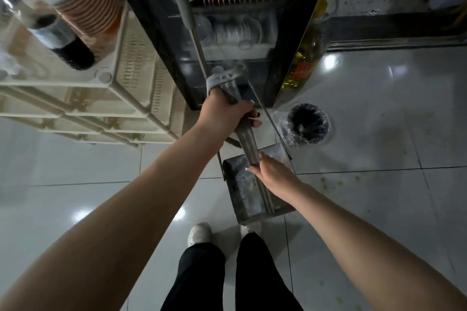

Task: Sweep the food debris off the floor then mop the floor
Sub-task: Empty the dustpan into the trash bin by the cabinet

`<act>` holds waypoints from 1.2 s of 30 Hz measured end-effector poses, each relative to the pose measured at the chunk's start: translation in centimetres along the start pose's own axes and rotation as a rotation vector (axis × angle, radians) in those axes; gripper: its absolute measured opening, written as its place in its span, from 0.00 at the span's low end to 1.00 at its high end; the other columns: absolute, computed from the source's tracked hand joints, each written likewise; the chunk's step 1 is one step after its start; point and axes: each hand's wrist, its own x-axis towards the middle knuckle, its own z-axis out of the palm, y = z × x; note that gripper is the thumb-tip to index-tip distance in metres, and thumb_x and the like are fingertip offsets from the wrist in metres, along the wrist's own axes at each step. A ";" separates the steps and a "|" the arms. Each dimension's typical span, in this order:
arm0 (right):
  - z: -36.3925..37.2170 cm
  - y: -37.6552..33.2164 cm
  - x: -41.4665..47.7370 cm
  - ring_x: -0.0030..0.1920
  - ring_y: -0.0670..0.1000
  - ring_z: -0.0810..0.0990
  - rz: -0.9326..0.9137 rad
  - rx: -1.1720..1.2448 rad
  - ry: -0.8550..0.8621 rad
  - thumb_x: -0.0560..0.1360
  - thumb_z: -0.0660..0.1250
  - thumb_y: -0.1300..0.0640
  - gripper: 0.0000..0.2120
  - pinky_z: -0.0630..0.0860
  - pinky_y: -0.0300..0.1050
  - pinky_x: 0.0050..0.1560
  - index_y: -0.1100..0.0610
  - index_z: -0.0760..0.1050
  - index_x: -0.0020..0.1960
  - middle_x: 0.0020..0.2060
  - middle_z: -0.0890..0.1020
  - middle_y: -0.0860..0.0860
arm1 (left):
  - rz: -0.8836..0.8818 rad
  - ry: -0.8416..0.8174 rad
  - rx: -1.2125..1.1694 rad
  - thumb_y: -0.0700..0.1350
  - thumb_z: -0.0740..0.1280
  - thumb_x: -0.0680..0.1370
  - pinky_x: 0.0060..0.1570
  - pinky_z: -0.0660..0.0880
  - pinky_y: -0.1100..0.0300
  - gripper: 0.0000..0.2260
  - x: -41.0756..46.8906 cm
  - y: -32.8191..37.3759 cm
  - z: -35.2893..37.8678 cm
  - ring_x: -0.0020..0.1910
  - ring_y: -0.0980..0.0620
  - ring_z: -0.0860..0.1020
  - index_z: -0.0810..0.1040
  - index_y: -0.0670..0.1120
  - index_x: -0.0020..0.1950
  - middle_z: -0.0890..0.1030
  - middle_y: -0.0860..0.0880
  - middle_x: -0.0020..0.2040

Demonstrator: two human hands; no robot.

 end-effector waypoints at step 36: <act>21.6 -20.4 11.4 0.35 0.50 0.78 0.025 0.338 -0.023 0.73 0.69 0.49 0.13 0.71 0.45 0.36 0.58 0.80 0.37 0.32 0.81 0.52 | -0.397 0.179 -0.250 0.47 0.54 0.83 0.25 0.78 0.61 0.11 4.9 -26.3 -27.1 0.26 0.52 0.82 0.69 0.45 0.44 0.82 0.48 0.27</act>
